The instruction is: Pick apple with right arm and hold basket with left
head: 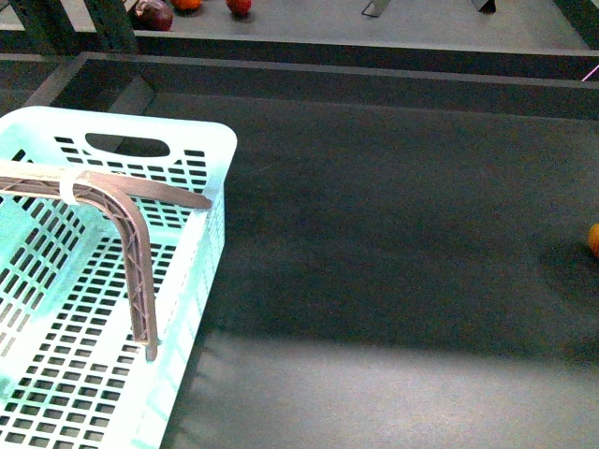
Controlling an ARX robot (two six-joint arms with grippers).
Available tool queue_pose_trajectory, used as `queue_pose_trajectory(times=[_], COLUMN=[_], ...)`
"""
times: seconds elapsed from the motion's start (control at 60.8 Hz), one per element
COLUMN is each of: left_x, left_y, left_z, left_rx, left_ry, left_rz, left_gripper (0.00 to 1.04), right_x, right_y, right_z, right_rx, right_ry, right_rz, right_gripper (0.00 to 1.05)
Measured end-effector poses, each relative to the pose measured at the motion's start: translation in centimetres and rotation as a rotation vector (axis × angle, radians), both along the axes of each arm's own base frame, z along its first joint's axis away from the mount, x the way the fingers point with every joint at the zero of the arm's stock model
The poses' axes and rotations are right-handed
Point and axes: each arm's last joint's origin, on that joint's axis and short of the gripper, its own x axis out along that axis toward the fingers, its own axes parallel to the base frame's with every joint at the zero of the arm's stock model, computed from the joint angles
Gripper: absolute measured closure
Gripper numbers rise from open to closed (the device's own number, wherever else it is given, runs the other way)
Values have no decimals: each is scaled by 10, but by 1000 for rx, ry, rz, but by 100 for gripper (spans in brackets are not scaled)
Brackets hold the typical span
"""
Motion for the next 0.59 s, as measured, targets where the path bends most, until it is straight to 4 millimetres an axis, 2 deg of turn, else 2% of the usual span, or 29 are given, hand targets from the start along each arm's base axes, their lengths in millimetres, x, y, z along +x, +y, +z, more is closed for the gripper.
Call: queue_pose_trajectory(times=[0.592], left_x=[0], left_y=[0], left_z=[0], left_rx=[0], left_ry=[0], left_rz=[0], left_gripper=[7], right_x=[0], right_y=[0], right_z=[0], right_rx=[0], right_ry=[0], right_rz=[0], right_gripper=[9])
